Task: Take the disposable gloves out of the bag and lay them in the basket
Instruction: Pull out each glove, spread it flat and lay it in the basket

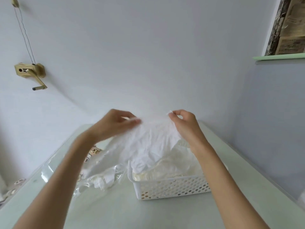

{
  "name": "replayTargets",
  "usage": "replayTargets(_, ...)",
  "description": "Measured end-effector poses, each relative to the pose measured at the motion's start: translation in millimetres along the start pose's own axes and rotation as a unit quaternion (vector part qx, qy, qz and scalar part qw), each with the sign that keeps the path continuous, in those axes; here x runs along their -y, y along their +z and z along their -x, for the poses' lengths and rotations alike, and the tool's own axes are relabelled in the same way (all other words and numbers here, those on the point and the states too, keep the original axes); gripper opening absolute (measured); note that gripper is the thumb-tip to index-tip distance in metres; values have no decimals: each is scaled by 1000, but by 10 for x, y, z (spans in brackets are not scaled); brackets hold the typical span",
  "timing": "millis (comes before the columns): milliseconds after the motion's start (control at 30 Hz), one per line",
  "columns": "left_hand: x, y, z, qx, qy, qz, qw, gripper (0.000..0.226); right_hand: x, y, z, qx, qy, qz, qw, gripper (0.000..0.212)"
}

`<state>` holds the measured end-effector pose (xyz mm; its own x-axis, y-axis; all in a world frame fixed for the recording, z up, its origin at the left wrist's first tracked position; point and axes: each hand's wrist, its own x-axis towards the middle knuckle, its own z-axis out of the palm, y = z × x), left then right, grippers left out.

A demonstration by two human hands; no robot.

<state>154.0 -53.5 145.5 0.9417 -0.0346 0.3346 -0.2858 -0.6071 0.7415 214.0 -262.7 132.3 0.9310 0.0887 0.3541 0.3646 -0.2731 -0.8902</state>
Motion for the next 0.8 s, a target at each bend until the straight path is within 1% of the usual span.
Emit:
replayTargets(67,263,289,-218,33,-38,-70,996,19,-373,-90,-51,-6,38,88,995,24)
replayTargets(133,477,581,-408,38,-62,-155,985,18,-702,-186,-64,-4,74,175,982,22)
replayTargets(200,553,783,-525,19,-59,-228,972,23,-911,-265,-68,-11,83,243,966,19)
replayTargets(267,558,938,-621,8,-43,-263,964,27,-1023,-350,-91,-25,73,304,950,19)
replayTargets(400,562,1060,-692,-1,-15,-297,955,30,-1111,-424,-164,-37,48,389,919,21)
replayTargets(467,579,1048,-688,-9,0,-284,959,26,-1145,-426,-192,-40,40,410,910,20)
replayTargets(533,553,1017,-640,-38,25,-261,964,20,-1169,-419,-215,-43,38,419,906,19)
replayTargets(600,461,963,-535,-78,48,-259,962,13,-1174,-400,-224,-42,33,427,903,19)
replayTargets(633,400,937,-470,-63,48,-261,962,14,-1174,-399,-227,-42,28,433,900,20)
replayTargets(667,342,910,-392,-12,38,-271,962,19,-1171,-397,-229,-42,23,440,897,20)
replayTargets(733,261,885,-241,120,6,-316,941,22,-1160,-398,-221,-41,18,456,889,19)
replayTargets(767,247,862,-175,157,-2,-339,928,21,-1154,-395,-215,-40,16,463,885,19)
replayTargets(800,247,832,-137,171,-6,-354,920,20,-1156,-394,-216,-39,14,469,882,19)
